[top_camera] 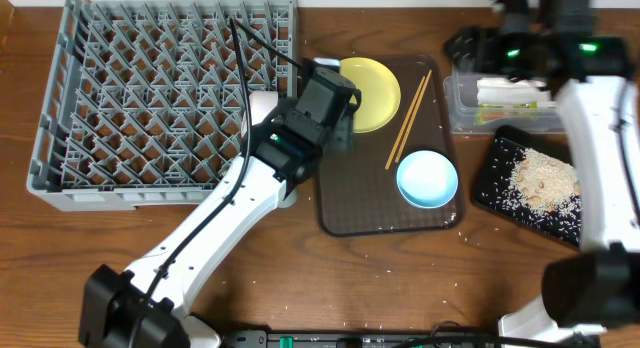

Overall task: Sort waste into correct bins and load items into the dishwasher
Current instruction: 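Reach left gripper to blue bowl on dark tray and grasp rim, then carry blue bowl with left gripper and set it in dish rack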

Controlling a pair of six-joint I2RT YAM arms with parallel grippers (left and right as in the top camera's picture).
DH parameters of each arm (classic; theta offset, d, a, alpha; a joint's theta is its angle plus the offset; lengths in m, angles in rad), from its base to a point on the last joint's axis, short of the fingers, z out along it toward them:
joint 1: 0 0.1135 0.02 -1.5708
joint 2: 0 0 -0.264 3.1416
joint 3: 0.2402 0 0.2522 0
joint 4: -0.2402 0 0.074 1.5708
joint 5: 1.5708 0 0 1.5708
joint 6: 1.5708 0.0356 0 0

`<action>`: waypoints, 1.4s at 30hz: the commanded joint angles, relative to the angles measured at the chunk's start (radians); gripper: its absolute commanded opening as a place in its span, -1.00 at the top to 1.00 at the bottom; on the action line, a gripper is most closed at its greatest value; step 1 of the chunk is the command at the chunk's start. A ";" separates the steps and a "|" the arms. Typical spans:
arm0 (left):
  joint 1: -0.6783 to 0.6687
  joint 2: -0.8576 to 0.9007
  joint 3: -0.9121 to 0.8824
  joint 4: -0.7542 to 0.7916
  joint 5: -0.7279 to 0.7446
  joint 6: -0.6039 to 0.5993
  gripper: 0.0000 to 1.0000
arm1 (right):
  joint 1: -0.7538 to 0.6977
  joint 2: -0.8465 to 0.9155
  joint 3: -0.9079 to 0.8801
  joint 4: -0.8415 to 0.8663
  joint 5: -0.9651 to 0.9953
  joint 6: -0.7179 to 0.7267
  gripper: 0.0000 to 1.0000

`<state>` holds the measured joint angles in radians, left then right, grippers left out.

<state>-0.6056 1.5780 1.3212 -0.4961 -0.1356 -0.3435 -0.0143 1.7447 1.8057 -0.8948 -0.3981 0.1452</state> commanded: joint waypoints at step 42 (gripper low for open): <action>-0.177 0.558 0.227 -0.101 0.317 -0.110 0.85 | -0.189 -0.188 0.042 -0.206 0.005 0.033 -0.63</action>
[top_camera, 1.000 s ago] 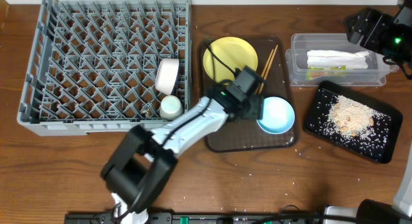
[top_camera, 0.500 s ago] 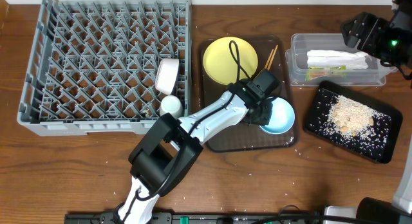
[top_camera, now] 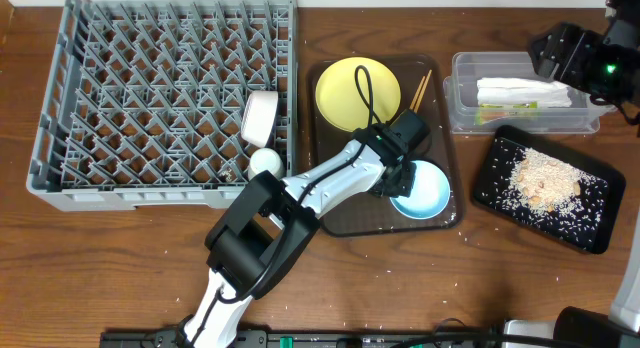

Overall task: Sort waste into correct bins and load items into the dishwasher
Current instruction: 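Carry blue bowl with left gripper and set it in dish rack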

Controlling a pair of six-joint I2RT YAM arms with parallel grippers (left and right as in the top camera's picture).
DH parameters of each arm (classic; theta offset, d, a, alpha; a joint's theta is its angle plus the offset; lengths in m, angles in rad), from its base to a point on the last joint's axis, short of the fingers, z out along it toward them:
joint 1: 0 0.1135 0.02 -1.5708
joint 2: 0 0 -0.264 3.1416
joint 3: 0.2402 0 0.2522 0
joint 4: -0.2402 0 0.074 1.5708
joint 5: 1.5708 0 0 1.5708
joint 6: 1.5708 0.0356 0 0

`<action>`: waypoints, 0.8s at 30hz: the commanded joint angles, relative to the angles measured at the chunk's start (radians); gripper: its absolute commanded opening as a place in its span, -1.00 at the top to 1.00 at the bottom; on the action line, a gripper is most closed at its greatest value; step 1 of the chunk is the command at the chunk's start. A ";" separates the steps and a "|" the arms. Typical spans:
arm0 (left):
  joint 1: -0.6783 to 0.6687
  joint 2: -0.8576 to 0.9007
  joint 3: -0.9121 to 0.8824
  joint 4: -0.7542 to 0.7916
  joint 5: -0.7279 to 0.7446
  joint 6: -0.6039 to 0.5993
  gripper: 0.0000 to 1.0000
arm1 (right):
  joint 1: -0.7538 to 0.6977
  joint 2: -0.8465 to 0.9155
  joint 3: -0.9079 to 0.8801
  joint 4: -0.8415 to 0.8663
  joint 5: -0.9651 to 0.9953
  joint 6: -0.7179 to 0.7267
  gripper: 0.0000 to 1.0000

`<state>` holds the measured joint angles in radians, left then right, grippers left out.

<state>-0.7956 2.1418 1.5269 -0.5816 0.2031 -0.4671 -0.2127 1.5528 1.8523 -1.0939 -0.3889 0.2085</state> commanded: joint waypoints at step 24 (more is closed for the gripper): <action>0.362 -0.280 0.023 0.390 -1.275 0.607 0.85 | 0.010 0.014 -0.005 -0.003 -0.003 -0.031 -0.63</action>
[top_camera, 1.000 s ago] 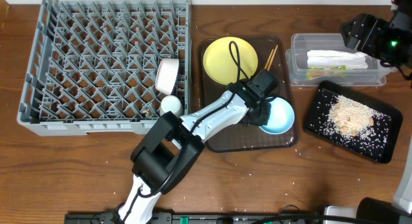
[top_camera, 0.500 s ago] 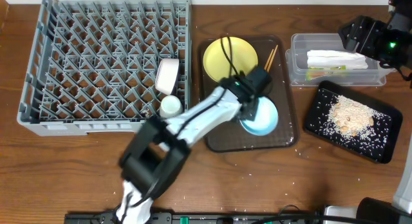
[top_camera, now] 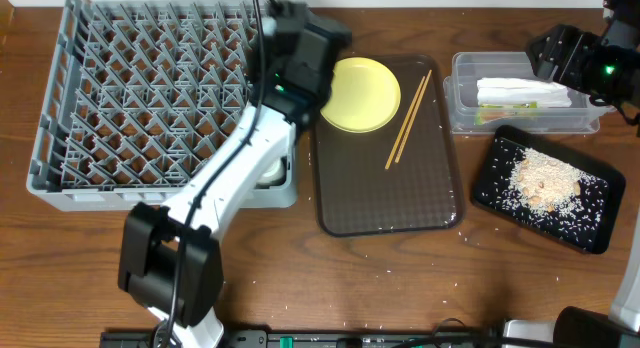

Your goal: Sort waste into correct bins and load items into the dishwasher

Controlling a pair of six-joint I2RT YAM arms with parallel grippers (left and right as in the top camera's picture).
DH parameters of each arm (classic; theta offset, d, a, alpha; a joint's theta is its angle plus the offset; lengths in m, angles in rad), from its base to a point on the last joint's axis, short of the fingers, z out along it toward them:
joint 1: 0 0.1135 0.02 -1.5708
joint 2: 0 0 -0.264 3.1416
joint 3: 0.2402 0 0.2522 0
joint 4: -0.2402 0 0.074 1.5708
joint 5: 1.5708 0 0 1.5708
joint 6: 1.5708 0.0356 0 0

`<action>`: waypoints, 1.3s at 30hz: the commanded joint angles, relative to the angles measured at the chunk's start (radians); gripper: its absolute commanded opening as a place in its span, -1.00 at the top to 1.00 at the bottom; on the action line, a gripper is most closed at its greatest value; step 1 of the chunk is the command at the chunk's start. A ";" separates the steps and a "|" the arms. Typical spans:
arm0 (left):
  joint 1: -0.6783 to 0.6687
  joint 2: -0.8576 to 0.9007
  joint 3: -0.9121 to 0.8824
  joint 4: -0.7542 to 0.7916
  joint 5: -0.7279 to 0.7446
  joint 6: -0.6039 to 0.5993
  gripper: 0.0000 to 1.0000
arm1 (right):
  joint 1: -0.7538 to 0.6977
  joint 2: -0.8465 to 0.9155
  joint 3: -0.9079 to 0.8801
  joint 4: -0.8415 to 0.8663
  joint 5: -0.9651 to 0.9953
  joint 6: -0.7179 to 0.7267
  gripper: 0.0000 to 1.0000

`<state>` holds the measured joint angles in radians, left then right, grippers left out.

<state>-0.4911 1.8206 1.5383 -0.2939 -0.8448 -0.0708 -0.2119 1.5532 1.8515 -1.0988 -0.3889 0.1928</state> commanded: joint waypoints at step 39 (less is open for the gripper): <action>0.159 0.451 0.011 0.835 -0.241 0.684 0.66 | 0.011 0.135 -0.004 -0.001 -0.004 -0.014 -0.63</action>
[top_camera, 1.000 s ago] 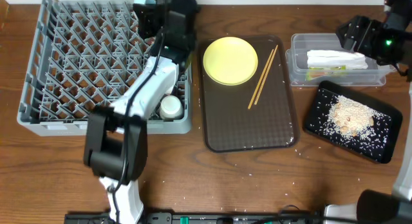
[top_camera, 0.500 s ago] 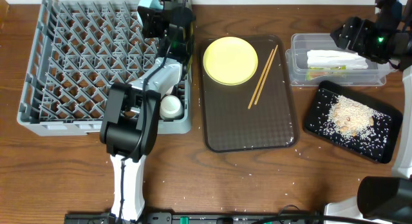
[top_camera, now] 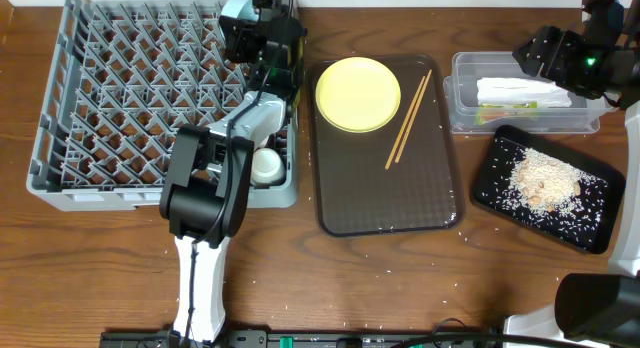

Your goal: Sort waste into correct bins and load items into the dishwasher

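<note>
My left gripper point(top_camera: 250, 18) reaches over the back right corner of the grey dish rack point(top_camera: 60, 138). The pale rim of the blue bowl point(top_camera: 236, 8) shows on edge at its fingertips, and the gripper appears shut on it. A white cup point(top_camera: 266, 166) lies in the rack's front right corner. On the brown tray point(top_camera: 390, 203) rest a yellow plate point(top_camera: 357, 93) and a pair of chopsticks point(top_camera: 408, 118). My right gripper point(top_camera: 540, 50) hovers at the far right, beside the clear container; its jaws are too dark to read.
A clear container point(top_camera: 515, 93) holding paper and wrapper waste stands at the back right. In front of it, a black tray point(top_camera: 545, 188) carries spilled rice. Rice grains dot the wooden table point(top_camera: 400, 288) near its front edge.
My left gripper has moved from the rack's right wall, beside the yellow plate, to the rack's back right corner. The bowl's rim now shows there. The right arm has barely shifted.
The blue bowl first sat on the tray, with my left gripper by the plate and my right over the container. Then my left gripper was at the bowl. Later the bowl was off the tray, the gripper near the rack wall. Now it is over the rack.
</note>
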Controlling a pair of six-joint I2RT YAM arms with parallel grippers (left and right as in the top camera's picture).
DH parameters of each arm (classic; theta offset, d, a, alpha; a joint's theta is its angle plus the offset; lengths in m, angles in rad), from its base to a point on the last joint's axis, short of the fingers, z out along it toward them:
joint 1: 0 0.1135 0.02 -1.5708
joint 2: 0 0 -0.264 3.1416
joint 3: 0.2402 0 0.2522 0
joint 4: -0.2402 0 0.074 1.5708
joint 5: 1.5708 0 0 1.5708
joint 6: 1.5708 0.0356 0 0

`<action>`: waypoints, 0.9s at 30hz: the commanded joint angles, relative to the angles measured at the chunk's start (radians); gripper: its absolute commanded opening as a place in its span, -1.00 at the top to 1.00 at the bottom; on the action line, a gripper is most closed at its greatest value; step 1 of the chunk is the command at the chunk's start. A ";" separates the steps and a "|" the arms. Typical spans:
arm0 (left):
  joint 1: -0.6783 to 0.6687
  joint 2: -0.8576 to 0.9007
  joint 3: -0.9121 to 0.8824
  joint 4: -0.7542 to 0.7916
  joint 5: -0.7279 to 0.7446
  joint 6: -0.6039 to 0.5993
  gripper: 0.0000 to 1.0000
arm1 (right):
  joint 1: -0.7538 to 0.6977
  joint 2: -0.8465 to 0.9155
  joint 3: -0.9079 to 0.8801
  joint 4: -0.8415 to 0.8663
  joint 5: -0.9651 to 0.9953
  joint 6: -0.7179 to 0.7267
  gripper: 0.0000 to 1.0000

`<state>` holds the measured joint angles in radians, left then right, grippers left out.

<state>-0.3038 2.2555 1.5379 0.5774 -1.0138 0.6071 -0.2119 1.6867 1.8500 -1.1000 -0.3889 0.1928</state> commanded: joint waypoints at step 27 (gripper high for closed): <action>-0.190 -0.027 0.014 -0.197 -0.085 0.009 -0.12 | 0.011 0.001 -0.003 -0.009 -0.005 -0.015 -0.63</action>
<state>-0.4820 2.2559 1.5379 0.3893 -1.1370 0.6323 -0.2119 1.6867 1.8500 -1.1053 -0.3889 0.1925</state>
